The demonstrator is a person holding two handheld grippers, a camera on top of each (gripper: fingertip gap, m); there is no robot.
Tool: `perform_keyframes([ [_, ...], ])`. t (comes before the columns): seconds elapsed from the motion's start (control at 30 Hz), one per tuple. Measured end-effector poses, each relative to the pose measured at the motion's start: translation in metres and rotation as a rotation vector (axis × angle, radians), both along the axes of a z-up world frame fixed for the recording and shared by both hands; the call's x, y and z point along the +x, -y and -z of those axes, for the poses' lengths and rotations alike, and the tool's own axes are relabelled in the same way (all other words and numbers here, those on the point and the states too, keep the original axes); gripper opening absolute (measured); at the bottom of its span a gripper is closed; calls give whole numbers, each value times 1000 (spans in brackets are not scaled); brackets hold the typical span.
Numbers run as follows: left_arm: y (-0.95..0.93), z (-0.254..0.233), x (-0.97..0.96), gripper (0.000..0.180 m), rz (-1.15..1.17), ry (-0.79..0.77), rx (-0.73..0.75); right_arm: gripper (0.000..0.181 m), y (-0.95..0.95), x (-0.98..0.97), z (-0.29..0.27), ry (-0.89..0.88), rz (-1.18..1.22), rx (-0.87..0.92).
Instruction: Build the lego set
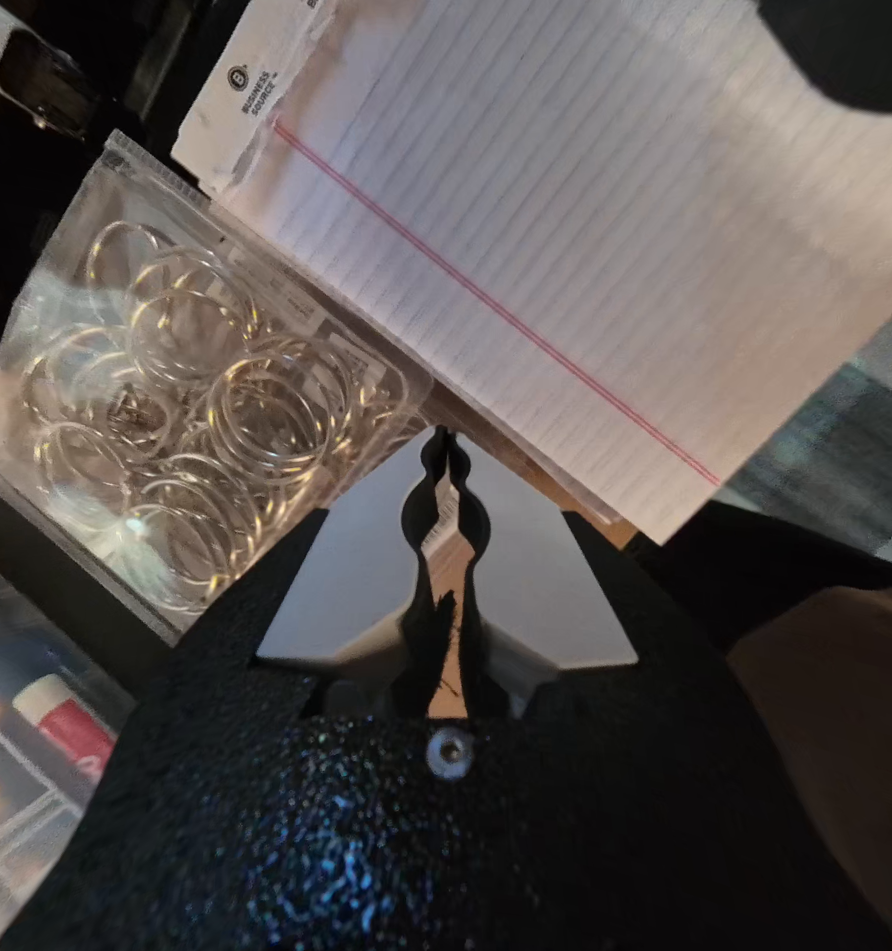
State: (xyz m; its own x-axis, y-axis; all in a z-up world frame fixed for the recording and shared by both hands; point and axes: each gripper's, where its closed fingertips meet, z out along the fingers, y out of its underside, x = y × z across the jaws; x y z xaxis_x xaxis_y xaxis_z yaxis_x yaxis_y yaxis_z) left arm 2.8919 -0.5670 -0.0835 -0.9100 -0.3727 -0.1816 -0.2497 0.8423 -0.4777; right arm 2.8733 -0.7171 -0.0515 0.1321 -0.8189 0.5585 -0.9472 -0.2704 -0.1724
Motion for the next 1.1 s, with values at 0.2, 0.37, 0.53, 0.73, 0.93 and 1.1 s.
perform_keyframes([
  [0.2, 8, 5, -17, 0, 28, -88, -140, 0, -80, -17, -49, 364, -372, 120],
  [0.37, 4, -5, -7, 0, -54, 56, -174, 0, -119, -96, -65, 672, -624, 287],
  [0.53, 7, -77, -75, 0, 9, 376, -613, 12, -44, -220, -41, 1041, -613, 309],
  [0.73, 70, -86, -264, 0, 540, 517, -1197, 42, 75, -434, 57, 1441, -238, 175],
  [0.93, 189, 12, -411, 0, 868, -62, -1377, 50, 117, -632, 108, 1469, 268, -147],
  [1.1, 248, 57, -528, 12, 1005, -612, -1319, 51, 111, -736, 123, 1372, 514, -338],
])
